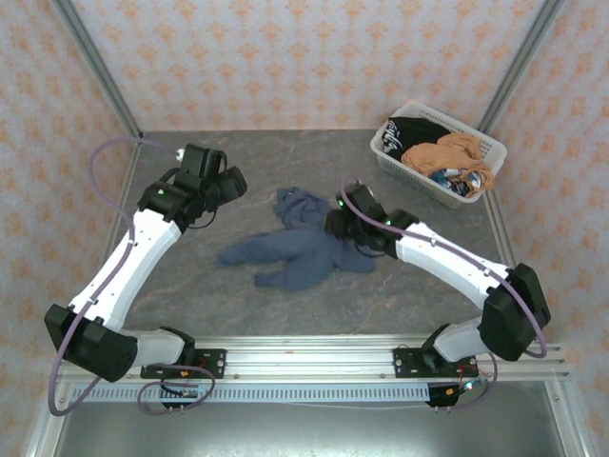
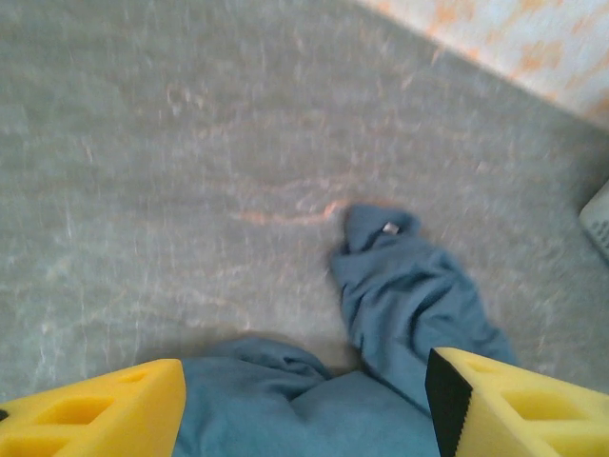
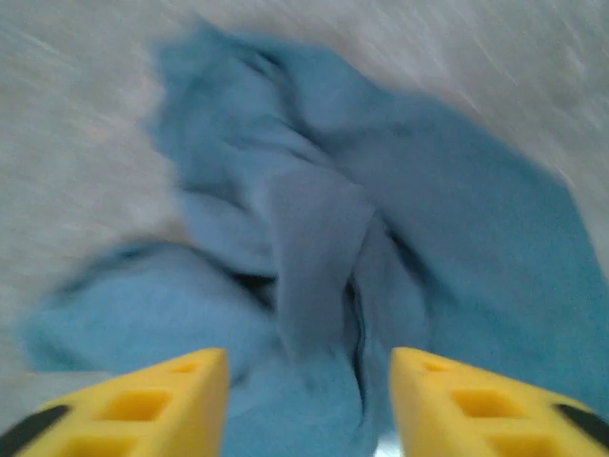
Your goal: Fold and stack the t-shirts
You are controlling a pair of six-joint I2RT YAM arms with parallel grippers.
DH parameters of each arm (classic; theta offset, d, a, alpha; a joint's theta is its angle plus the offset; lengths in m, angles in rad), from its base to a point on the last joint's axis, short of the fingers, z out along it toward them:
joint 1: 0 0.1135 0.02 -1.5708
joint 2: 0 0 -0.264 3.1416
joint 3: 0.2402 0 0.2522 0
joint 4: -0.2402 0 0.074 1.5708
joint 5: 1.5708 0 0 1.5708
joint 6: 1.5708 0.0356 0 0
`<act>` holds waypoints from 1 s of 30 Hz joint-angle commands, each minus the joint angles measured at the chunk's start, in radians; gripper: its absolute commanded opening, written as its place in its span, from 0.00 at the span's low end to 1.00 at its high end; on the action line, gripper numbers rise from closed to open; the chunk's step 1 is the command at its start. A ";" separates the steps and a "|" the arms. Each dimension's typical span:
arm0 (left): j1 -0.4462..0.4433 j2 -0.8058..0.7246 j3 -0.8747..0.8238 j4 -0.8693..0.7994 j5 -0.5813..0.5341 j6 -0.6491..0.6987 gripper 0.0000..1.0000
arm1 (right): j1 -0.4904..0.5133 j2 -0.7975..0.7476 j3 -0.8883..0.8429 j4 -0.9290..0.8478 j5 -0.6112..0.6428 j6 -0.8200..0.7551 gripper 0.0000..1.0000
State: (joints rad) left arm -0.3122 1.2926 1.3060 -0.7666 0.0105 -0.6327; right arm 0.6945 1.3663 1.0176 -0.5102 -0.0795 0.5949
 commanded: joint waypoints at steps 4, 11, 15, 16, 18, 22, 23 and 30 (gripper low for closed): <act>-0.048 0.029 -0.115 0.004 0.140 -0.022 0.68 | -0.041 -0.177 -0.033 -0.110 0.110 0.044 0.68; -0.185 0.229 -0.027 0.061 0.153 0.014 0.69 | -0.157 -0.088 -0.062 -0.035 0.025 0.102 0.69; -0.246 0.372 0.095 0.073 0.142 0.032 0.72 | -0.217 0.028 -0.066 -0.029 -0.033 0.165 0.68; -0.252 0.413 0.129 0.070 0.137 0.034 0.72 | -0.232 0.057 -0.071 -0.030 -0.056 0.181 0.66; -0.255 0.485 0.197 0.063 0.134 0.036 0.73 | -0.249 0.104 -0.085 -0.033 -0.092 0.208 0.63; -0.254 0.645 0.351 0.018 0.112 0.069 0.73 | -0.251 0.156 -0.132 -0.016 -0.135 0.256 0.62; -0.254 0.685 0.394 -0.001 0.111 0.079 0.73 | -0.252 0.167 -0.142 -0.019 -0.134 0.267 0.61; -0.243 0.907 0.650 -0.176 -0.062 0.144 0.76 | -0.266 0.262 -0.157 0.006 -0.150 0.289 0.31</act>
State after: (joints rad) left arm -0.5690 2.1662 1.8812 -0.8062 0.0761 -0.5354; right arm 0.4374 1.5967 0.8646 -0.5213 -0.2199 0.8574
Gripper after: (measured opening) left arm 0.757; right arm 0.345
